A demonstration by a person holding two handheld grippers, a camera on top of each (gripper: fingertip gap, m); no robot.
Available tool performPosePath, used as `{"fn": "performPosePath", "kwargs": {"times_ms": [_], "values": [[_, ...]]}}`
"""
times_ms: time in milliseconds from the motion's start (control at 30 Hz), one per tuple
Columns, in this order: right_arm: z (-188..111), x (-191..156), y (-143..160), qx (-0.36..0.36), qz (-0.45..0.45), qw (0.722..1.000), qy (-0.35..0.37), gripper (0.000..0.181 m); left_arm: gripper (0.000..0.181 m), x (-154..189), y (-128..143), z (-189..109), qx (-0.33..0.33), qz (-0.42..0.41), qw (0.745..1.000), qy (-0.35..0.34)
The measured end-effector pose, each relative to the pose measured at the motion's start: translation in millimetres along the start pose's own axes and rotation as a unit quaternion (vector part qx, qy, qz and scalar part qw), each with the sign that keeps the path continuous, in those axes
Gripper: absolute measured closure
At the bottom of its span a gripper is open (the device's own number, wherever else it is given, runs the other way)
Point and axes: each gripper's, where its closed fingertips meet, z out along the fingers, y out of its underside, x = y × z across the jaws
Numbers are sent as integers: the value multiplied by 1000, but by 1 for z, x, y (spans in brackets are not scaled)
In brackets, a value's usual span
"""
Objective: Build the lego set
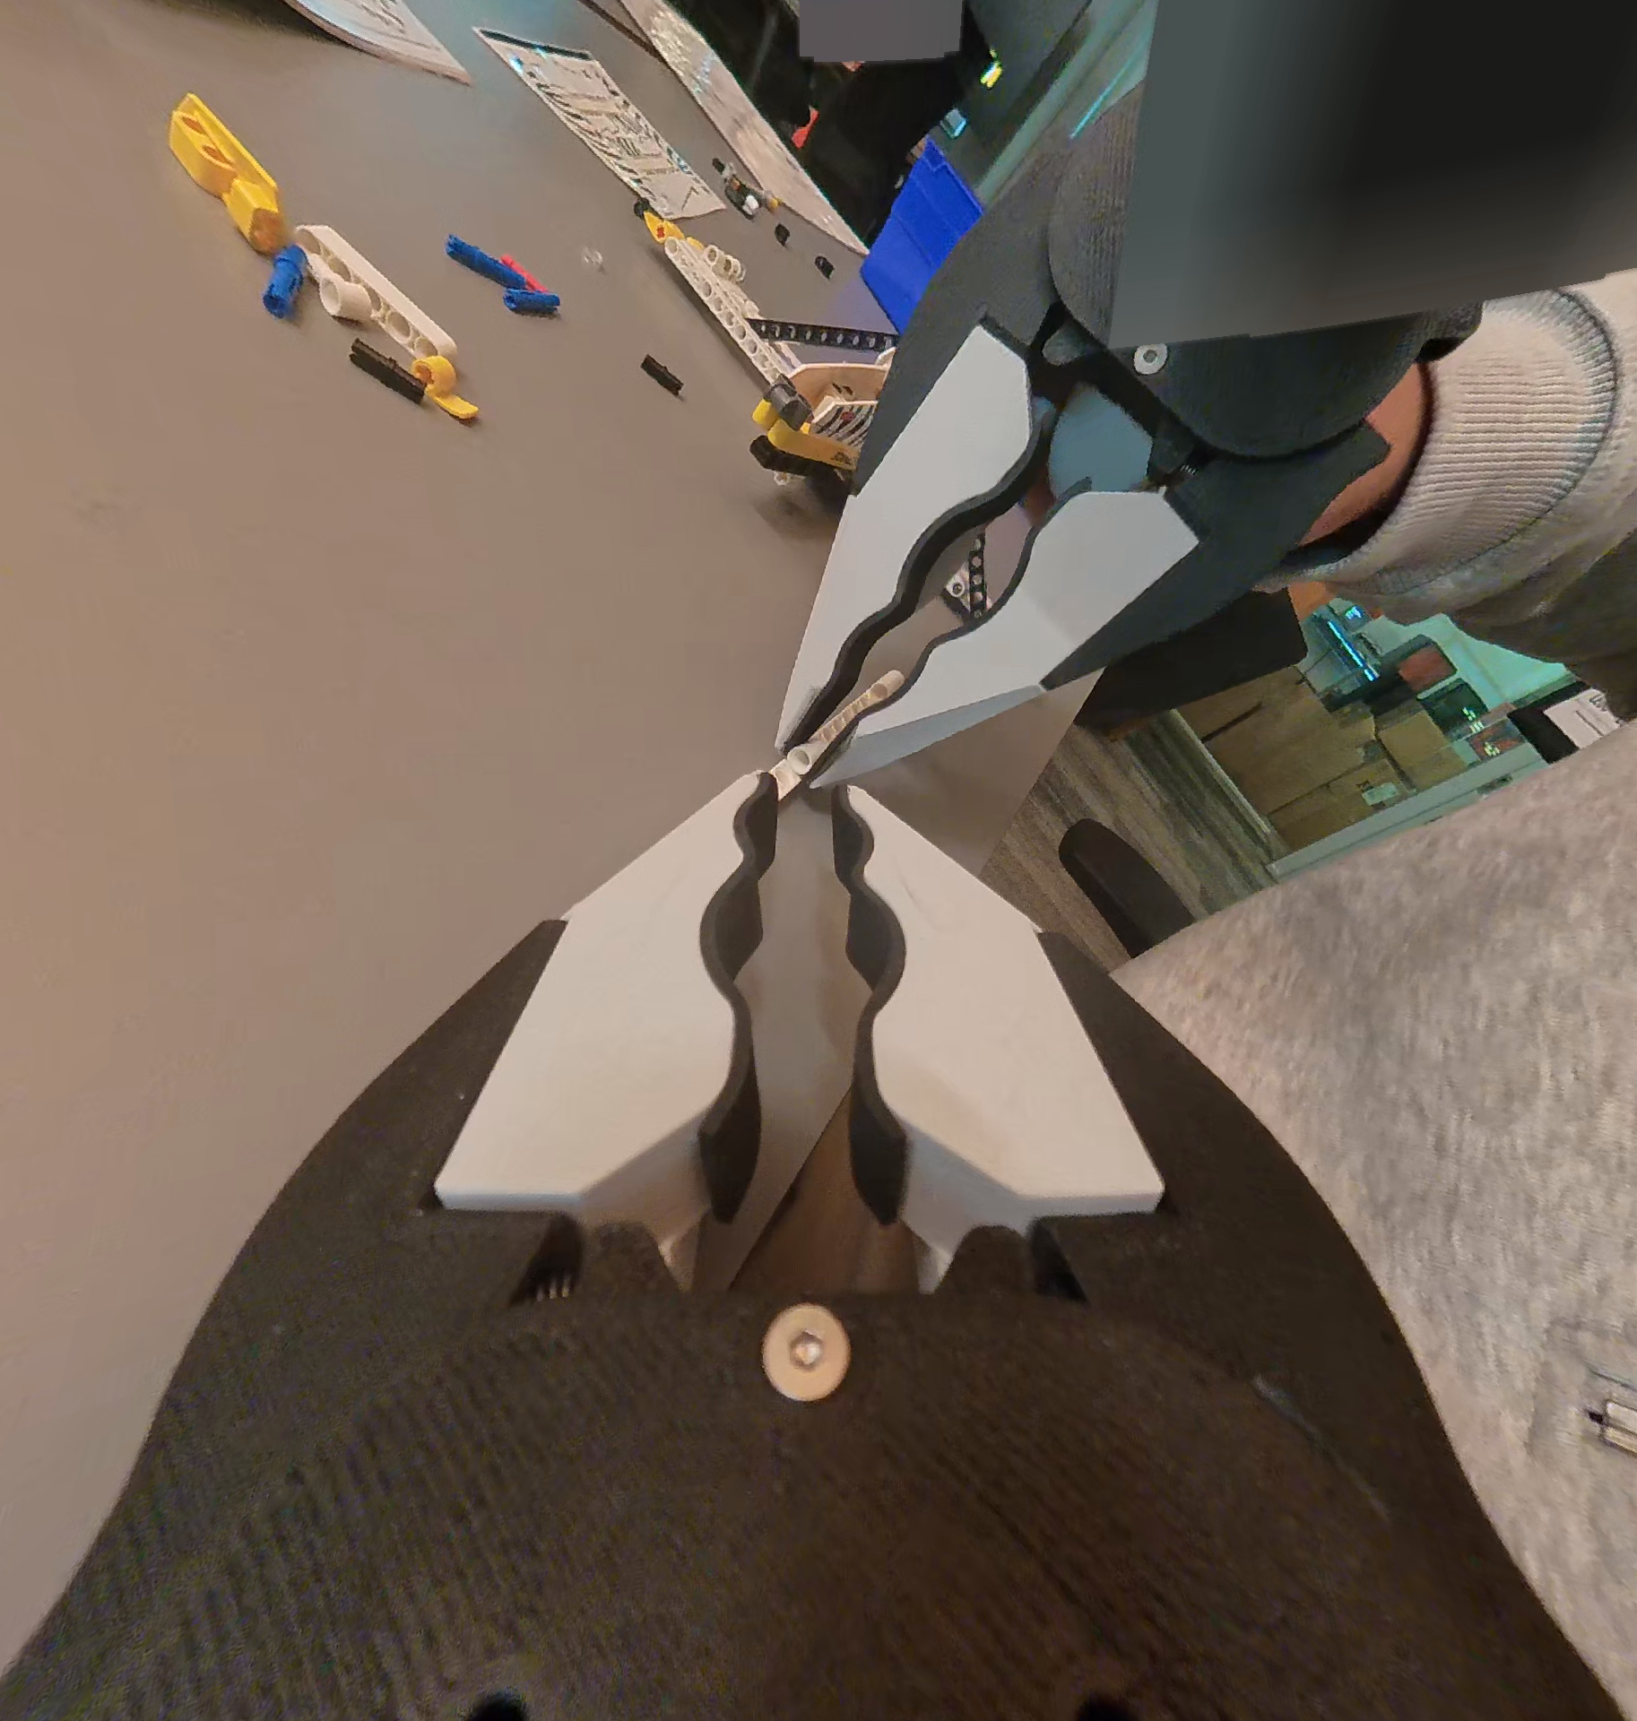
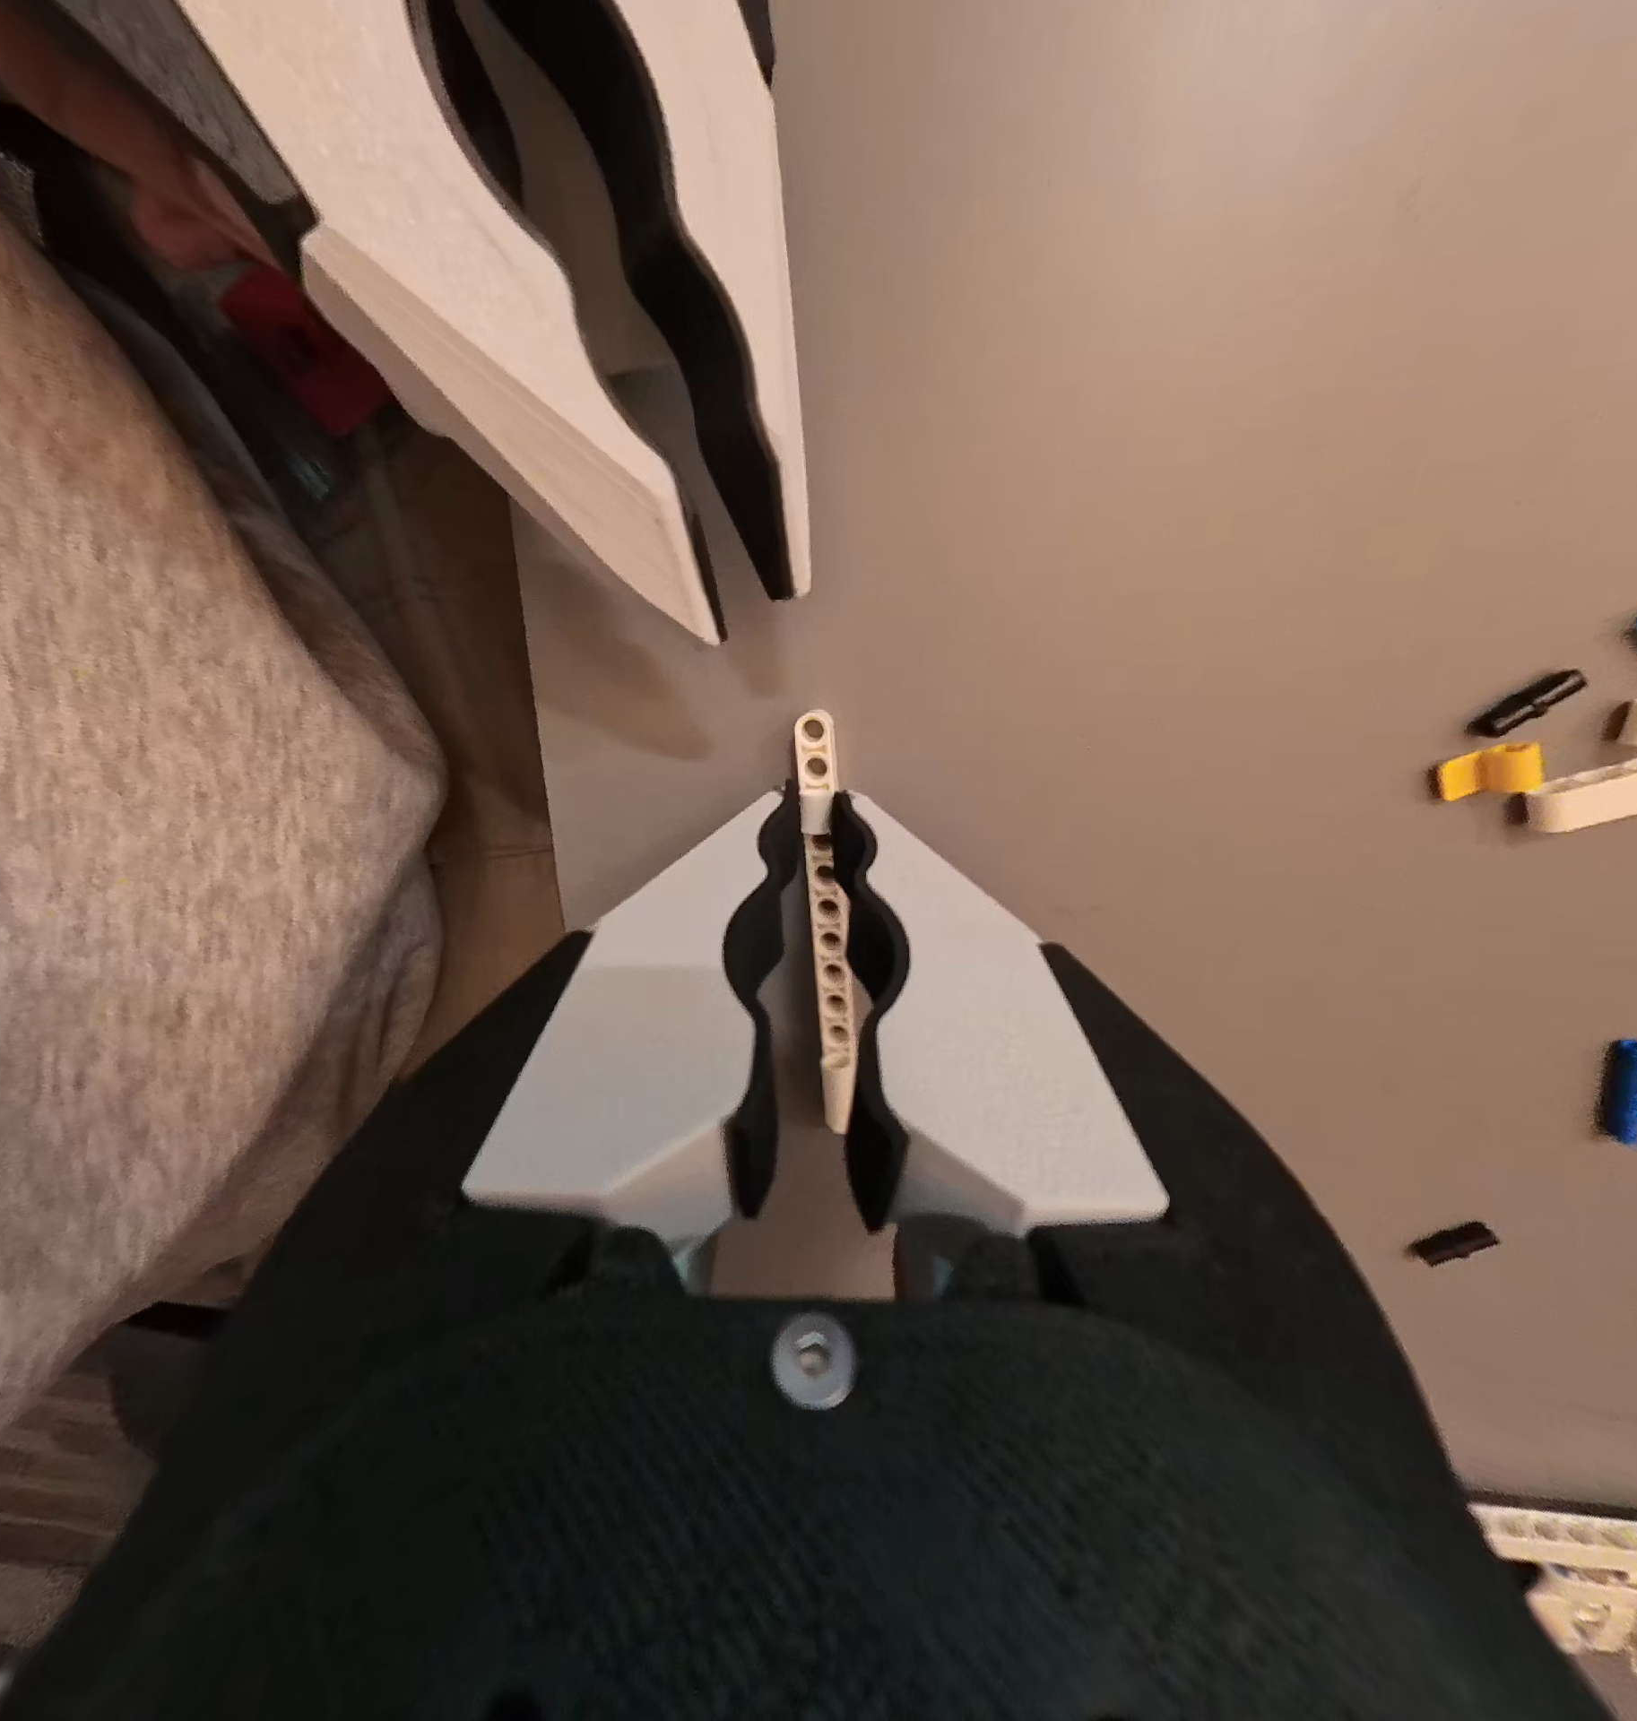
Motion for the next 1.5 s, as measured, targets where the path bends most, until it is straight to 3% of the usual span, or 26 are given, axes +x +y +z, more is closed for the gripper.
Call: {"fn": "performPosePath", "kwargs": {"times_ms": [200, 400, 533, 833, 1067, 1500], "values": [[1, 0, 0, -2, -53, 998, 17, 175, 171, 0, 0, 0, 1, -1, 1000, 0], [1, 0, -1, 17, -43, 999, 21, 176, 171, 1, 0, 0, 1, 3, 1000, 2], [4, 3, 4, 5, -65, 997, 51, 158, 170, 3, 1, 0, -1, 11, 1000, 4], [-4, 3, -1, 83, -71, 993, 31, 168, 158, 3, 6, 18, -58, 60, 995, -45], [-4, 3, -5, 101, -106, 989, 28, 176, 177, -11, 12, 32, -128, 118, 978, -113], [-4, -10, 1, 116, -98, 988, -19, 176, 163, 3, 24, 31, -172, 184, 966, -56]]}}
